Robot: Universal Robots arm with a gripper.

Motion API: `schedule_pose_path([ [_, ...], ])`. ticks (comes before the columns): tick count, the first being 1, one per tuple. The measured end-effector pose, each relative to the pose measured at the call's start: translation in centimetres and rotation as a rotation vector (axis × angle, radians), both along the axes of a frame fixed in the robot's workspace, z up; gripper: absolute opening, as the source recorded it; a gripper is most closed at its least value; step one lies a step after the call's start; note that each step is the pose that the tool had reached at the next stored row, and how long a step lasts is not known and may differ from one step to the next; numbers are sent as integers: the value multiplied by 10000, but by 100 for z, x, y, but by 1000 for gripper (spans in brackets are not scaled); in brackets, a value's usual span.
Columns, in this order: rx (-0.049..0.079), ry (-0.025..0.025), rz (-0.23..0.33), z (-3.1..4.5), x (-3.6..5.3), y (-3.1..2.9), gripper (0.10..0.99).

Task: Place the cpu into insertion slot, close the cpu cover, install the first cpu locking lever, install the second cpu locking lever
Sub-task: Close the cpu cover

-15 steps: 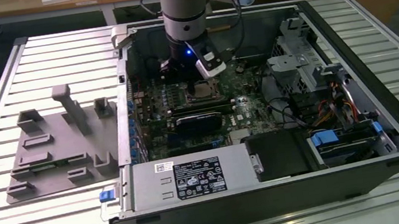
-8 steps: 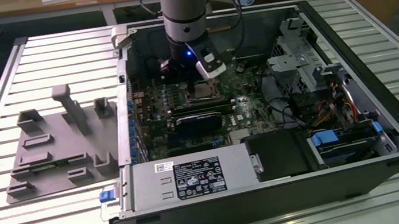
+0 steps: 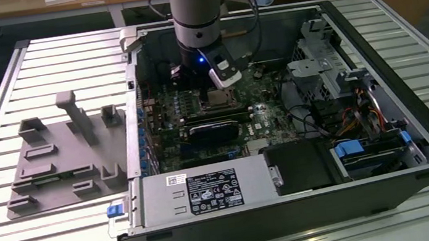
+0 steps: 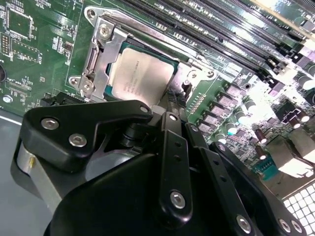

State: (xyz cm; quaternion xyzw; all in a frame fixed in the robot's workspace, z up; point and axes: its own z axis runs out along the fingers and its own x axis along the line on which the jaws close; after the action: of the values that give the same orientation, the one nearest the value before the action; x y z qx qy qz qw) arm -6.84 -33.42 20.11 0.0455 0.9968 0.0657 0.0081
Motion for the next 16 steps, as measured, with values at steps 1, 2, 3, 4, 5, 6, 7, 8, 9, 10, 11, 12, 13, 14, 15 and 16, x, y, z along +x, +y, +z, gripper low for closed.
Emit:
schedule_pose_path([
  [1,26,1,0,-4,0,-7,102],
  [2,41,1,0,-8,0,-13,102],
  [3,48,1,0,-11,0,-18,102],
  [4,51,1,0,-14,0,-21,102],
  [5,53,1,0,-16,0,-23,102],
  [6,53,1,0,-16,3,-23,102],
  [7,53,1,-1,-16,5,-24,102],
  [8,53,1,0,-17,8,-24,102],
  [9,53,0,0,-17,11,-24,102],
  [10,54,0,0,-17,15,-24,102],
  [11,55,-1,0,-17,19,-23,102],
  [12,54,-1,0,-17,22,-24,102],
  [13,54,-1,-1,-17,22,-24,102],
  [14,56,-3,-2,-13,23,-23,102],
  [15,68,-7,-1,-7,24,-22,102],
  [16,78,-7,-1,3,24,-22,102],
])
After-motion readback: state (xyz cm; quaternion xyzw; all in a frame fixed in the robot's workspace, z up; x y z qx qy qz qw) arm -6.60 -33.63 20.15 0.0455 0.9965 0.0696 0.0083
